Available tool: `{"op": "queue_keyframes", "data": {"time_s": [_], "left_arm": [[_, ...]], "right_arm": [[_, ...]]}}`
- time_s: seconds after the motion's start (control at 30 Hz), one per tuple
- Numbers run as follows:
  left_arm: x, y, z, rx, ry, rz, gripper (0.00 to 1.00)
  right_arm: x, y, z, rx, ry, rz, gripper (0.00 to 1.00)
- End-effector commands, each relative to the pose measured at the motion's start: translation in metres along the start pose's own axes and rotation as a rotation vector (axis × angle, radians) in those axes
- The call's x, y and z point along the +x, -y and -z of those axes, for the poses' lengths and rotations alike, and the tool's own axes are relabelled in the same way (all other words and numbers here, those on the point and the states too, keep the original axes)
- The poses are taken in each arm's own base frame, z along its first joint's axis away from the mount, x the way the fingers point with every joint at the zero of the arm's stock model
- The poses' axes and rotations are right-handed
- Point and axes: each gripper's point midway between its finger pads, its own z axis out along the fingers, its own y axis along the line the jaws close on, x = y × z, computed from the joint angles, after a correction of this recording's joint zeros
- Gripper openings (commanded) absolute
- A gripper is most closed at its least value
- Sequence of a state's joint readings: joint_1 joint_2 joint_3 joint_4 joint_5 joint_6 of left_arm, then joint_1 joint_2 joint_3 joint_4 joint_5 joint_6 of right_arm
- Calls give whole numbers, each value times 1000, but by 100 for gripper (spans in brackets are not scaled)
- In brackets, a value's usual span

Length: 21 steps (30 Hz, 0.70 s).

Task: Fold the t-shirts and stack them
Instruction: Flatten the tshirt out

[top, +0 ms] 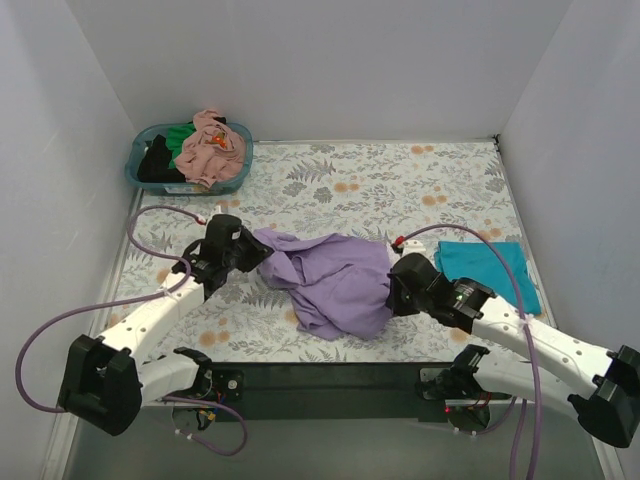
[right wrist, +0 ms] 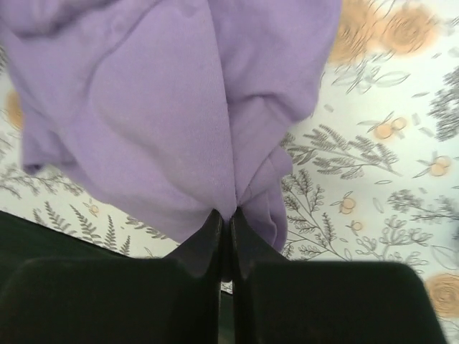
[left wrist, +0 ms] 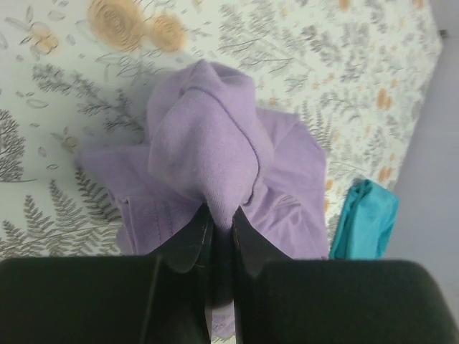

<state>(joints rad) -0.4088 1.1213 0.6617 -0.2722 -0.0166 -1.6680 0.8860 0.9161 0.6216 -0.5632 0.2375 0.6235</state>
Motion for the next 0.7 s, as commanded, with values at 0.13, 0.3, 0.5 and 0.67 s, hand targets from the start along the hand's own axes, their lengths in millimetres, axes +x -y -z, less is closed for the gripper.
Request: {"op": "queue_keyframes", "data": {"time_s": [0.13,0.3,0.5,0.67], "left_arm": [[-74,121,103,327,193,-68,0],[-93,188,223,658,290,-135,0],[-104,205,310,824,410,-163,0],[-112,184,276,701,438,-99,0]], "right_arm": [[-125,-26,122,-70,389,71,1],[-173,-60,227,-301,615,175,1],[-188,-62,306,-421,794,179,1],[-187,-34,276,-265,782,98,1]]}}
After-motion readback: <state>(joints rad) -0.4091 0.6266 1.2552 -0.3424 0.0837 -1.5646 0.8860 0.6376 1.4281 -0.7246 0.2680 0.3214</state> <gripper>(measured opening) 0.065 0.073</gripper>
